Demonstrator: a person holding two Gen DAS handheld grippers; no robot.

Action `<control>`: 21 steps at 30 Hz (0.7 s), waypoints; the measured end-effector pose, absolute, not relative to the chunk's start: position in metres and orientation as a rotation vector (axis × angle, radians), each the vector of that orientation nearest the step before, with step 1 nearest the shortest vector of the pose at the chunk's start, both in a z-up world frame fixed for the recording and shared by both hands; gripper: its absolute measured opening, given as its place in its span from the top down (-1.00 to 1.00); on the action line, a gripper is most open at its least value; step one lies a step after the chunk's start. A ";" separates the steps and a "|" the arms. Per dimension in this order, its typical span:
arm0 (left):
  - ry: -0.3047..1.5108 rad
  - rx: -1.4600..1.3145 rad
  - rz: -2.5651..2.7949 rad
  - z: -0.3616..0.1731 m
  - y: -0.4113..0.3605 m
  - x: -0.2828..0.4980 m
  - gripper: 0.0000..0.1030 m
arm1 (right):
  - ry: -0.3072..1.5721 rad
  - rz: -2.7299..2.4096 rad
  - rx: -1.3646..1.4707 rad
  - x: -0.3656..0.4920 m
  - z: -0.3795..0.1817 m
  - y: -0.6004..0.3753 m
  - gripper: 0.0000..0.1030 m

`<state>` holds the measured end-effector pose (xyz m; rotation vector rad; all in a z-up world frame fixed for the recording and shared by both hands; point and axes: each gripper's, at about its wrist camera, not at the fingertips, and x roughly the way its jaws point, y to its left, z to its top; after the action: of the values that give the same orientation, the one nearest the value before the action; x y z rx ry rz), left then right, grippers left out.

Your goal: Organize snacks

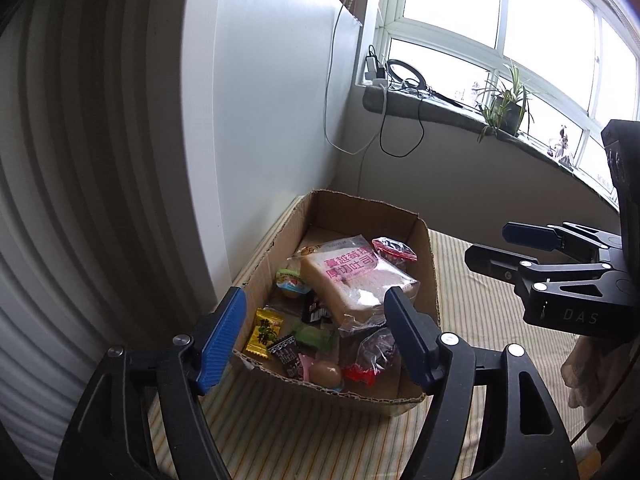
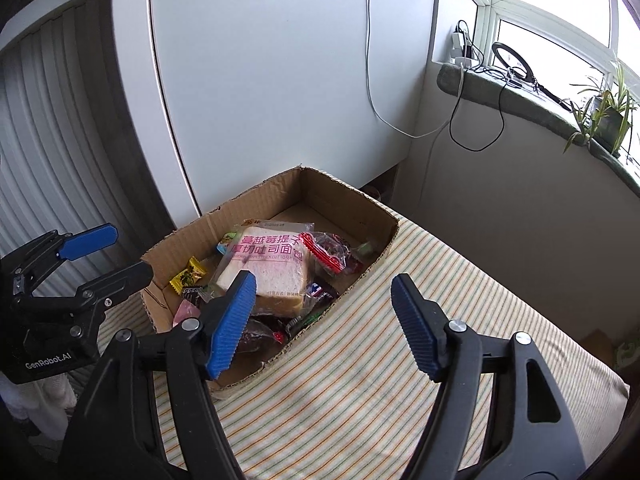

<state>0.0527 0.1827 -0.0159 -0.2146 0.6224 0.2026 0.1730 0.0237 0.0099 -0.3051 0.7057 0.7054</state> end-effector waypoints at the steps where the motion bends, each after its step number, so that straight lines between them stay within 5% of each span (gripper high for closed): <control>1: 0.617 -0.215 0.210 -0.015 0.182 0.049 -0.46 | 0.699 0.700 -0.297 0.169 0.011 0.020 -0.69; 3: 0.608 -0.211 0.219 -0.013 0.179 0.042 -0.49 | 0.665 0.683 -0.283 0.157 0.015 0.011 -0.87; 21: 0.570 -0.176 0.222 0.002 0.140 0.011 -0.55 | 0.596 0.582 -0.215 0.090 0.028 -0.042 -0.87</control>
<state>0.0112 0.1400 0.0019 -0.1756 0.5696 0.2224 0.0896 -0.0424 0.0283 -0.2152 0.5961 0.5819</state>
